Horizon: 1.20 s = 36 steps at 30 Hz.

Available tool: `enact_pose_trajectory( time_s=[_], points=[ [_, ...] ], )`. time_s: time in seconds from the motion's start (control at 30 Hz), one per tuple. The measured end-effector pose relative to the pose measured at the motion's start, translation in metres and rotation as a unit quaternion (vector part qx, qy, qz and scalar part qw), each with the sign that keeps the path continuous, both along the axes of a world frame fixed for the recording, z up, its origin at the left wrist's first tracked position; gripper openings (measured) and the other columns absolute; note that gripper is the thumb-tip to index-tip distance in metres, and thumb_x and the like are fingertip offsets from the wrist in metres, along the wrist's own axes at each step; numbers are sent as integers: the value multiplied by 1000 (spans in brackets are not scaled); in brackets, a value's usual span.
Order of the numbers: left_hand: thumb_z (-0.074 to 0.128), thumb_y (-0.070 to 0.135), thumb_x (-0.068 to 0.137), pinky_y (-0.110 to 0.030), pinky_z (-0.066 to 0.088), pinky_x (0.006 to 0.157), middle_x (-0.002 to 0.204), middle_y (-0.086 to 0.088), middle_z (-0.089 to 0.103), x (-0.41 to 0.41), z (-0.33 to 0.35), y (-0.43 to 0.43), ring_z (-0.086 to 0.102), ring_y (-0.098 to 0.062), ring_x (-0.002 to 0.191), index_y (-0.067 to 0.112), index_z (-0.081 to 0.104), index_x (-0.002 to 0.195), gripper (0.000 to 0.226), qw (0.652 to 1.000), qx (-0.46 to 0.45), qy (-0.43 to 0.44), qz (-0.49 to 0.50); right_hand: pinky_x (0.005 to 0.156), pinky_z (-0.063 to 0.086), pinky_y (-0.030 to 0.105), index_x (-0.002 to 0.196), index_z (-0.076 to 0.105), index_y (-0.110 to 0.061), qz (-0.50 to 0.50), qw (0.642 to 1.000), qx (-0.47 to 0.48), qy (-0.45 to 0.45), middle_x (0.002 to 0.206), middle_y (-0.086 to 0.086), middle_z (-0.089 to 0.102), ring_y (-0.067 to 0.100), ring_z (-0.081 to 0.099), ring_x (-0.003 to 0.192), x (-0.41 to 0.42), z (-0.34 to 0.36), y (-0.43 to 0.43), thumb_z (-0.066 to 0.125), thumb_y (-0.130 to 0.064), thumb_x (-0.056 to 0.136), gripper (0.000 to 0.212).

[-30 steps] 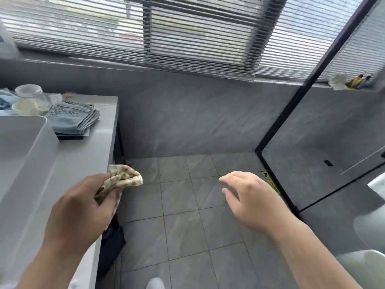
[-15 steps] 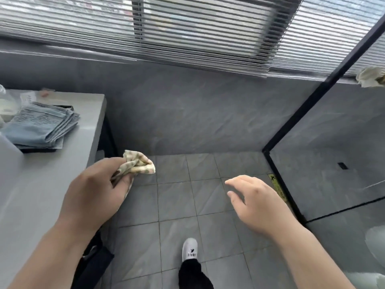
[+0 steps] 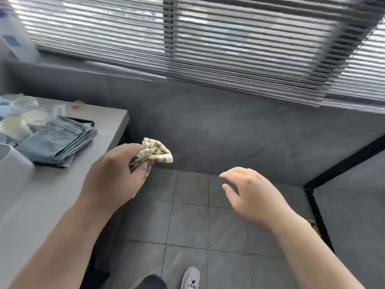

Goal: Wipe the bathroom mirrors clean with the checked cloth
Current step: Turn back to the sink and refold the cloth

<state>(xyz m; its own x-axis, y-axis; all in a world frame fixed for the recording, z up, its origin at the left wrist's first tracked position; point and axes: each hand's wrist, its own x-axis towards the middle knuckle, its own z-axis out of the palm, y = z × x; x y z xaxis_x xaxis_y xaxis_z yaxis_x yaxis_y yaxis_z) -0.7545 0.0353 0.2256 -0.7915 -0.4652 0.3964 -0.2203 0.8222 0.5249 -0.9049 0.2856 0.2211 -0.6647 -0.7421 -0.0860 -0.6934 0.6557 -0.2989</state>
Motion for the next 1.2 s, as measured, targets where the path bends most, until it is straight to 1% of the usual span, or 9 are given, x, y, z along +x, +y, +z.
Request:
enact_pose_trajectory(
  time_s=[0.37, 0.53, 0.67, 0.77, 0.87, 0.93, 1.03, 1.13, 1.2],
  points=[
    [73, 19, 87, -44, 52, 63, 73, -1, 64, -52, -28, -58, 59, -27, 68, 13, 70, 92, 9, 996, 37, 5, 78, 92, 44, 29, 126, 63, -24, 59, 998, -5, -1, 124, -14, 61, 17, 54, 112, -79, -17, -72, 51, -28, 99, 30],
    [71, 27, 86, -34, 44, 60, 74, 3, 64, -83, -47, -97, 59, -24, 71, 17, 71, 95, 13, 988, 80, -8, 135, 92, 44, 28, 127, 62, -25, 100, 995, 8, -1, 123, -15, 60, 15, 54, 112, -116, -26, -131, 51, -30, 100, 30],
    [71, 29, 86, -39, 51, 67, 78, 6, 65, -106, -57, -142, 61, -22, 75, 21, 73, 102, 17, 980, 114, -5, 162, 93, 45, 30, 128, 62, -25, 139, 990, 27, 0, 124, -13, 61, 18, 54, 114, -149, -26, -190, 50, -29, 100, 30],
    [71, 28, 87, -34, 49, 69, 80, 9, 65, -121, -59, -177, 61, -19, 77, 23, 74, 107, 21, 974, 127, 3, 187, 94, 47, 35, 126, 63, -24, 179, 983, 41, 3, 122, -10, 62, 20, 55, 112, -173, -27, -237, 49, -28, 100, 29],
    [70, 28, 88, -30, 41, 63, 77, 9, 62, -136, -57, -207, 59, -19, 74, 23, 74, 103, 16, 970, 126, -15, 206, 91, 49, 38, 121, 65, -21, 200, 979, 37, 5, 118, -8, 63, 23, 57, 108, -189, -23, -277, 50, -27, 100, 27],
    [69, 28, 88, -30, 44, 62, 76, 11, 62, -146, -54, -225, 59, -17, 74, 23, 73, 100, 13, 967, 136, -14, 216, 90, 49, 39, 119, 66, -20, 208, 978, 22, 7, 116, -6, 64, 24, 58, 107, -199, -21, -300, 51, -26, 99, 26],
    [69, 25, 89, -36, 50, 67, 79, 3, 66, -156, -50, -244, 61, -23, 76, 18, 73, 99, 12, 961, 132, -7, 244, 87, 50, 38, 117, 68, -20, 227, 974, 0, 9, 112, -5, 66, 24, 58, 104, -215, -23, -332, 54, -24, 98, 24],
    [70, 24, 88, -35, 49, 63, 77, 1, 66, -161, -50, -251, 61, -24, 72, 14, 73, 96, 12, 956, 125, -14, 265, 86, 47, 32, 115, 69, -18, 258, 966, -17, 14, 111, -3, 67, 27, 57, 100, -232, -25, -358, 59, -20, 96, 22],
    [71, 25, 88, -36, 50, 62, 76, 1, 66, -162, -51, -255, 60, -24, 72, 16, 72, 93, 11, 945, 126, -32, 300, 86, 48, 34, 113, 70, -17, 286, 958, -24, 20, 110, -3, 67, 28, 56, 101, -245, -25, -379, 59, -20, 95, 21]
  ],
)
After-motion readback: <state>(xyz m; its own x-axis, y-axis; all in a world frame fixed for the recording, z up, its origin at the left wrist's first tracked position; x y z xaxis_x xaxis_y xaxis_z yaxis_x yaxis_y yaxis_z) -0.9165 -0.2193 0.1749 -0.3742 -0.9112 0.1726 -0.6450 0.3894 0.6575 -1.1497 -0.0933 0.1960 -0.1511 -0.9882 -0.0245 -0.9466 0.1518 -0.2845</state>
